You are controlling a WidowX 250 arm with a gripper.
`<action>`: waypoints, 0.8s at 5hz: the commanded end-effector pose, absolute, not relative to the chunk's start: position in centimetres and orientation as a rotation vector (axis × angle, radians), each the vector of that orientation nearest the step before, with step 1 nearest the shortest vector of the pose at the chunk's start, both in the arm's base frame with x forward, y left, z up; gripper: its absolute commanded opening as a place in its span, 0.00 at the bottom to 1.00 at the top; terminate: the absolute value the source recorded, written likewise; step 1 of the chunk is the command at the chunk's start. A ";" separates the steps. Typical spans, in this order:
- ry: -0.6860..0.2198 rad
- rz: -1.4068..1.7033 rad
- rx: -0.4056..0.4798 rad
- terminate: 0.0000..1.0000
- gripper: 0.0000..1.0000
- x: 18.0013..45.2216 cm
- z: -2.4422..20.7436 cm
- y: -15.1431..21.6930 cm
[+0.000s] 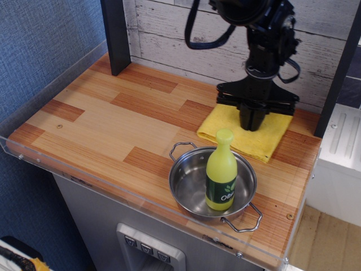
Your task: Move the yellow cloth to the back right corner up against the wall.
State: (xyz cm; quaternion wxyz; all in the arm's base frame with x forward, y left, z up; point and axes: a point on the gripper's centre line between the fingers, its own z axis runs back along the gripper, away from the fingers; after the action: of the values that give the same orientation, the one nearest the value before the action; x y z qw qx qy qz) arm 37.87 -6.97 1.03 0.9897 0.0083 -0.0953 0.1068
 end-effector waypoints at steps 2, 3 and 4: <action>-0.213 0.181 0.007 0.00 0.00 37.6 2.8 -9.8; -0.210 0.197 0.016 0.00 0.00 38.3 3.8 -8.9; -0.229 0.177 0.022 0.00 1.00 38.5 4.8 -8.3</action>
State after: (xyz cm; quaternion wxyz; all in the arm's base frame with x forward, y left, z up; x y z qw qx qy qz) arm 37.25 -8.26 1.62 0.9936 0.0252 -0.0718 0.0834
